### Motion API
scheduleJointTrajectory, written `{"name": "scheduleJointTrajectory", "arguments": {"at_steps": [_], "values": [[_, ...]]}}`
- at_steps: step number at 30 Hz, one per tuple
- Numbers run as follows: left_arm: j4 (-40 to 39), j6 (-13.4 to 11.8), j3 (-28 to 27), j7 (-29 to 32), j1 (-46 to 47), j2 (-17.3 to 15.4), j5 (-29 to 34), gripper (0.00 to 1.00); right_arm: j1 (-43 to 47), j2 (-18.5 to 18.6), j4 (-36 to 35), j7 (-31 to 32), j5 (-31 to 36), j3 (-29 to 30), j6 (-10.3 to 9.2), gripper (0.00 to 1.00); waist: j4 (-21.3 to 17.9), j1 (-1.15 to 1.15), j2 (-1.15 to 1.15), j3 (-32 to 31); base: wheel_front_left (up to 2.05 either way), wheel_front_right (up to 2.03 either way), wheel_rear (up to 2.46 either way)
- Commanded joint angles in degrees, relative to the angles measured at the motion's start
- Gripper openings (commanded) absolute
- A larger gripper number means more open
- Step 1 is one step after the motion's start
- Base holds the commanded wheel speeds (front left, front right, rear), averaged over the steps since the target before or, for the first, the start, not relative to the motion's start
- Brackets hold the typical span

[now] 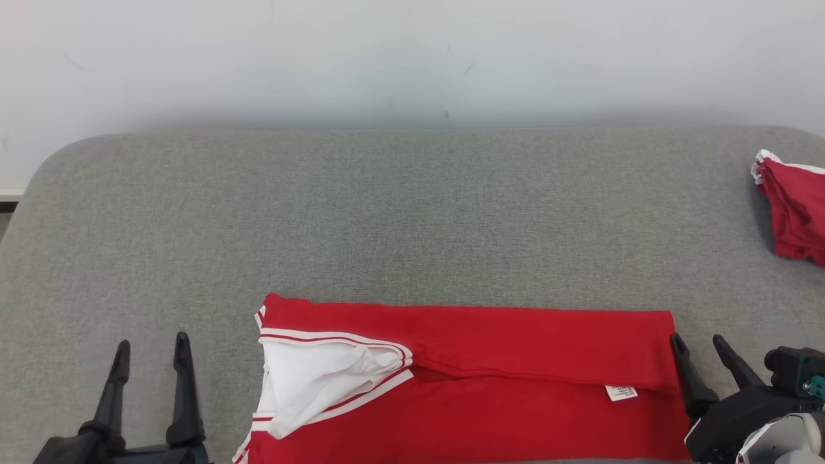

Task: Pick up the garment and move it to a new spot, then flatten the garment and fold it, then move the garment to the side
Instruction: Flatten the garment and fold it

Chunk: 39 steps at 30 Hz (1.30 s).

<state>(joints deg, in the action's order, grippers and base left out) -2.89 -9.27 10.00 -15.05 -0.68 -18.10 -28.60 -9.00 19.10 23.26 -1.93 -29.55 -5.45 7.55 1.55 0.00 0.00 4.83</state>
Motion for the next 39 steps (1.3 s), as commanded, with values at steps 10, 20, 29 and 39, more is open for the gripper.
{"name": "scheduleJointTrajectory", "arguments": {"at_steps": [10,20,29,39], "values": [[1.3,5.9,-7.2,-0.2,-3.0,7.0,12.5,1.00,-1.1,-2.2,5.9,2.0,1.9,0.9,-0.16,1.00,2.2,0.00,0.00,0.7,0.00,0.00,0.00],[3.3,11.0,-13.0,-0.2,-3.8,12.2,16.6,1.00,-1.5,-3.7,11.2,4.1,2.3,0.7,-0.16,0.98,2.5,0.00,0.00,0.1,0.00,0.00,0.00],[4.2,13.8,-15.3,-0.2,-3.6,14.2,19.3,1.00,-4.2,-3.2,13.7,3.6,0.0,-1.2,-0.16,0.00,2.1,0.00,0.00,-0.7,0.00,0.00,0.00],[4.9,14.9,-16.2,-0.2,-5.4,14.8,21.5,1.00,-5.8,7.4,15.8,2.0,-1.3,3.1,-0.16,0.00,1.1,0.00,0.00,-3.3,0.00,0.00,0.00]]}}
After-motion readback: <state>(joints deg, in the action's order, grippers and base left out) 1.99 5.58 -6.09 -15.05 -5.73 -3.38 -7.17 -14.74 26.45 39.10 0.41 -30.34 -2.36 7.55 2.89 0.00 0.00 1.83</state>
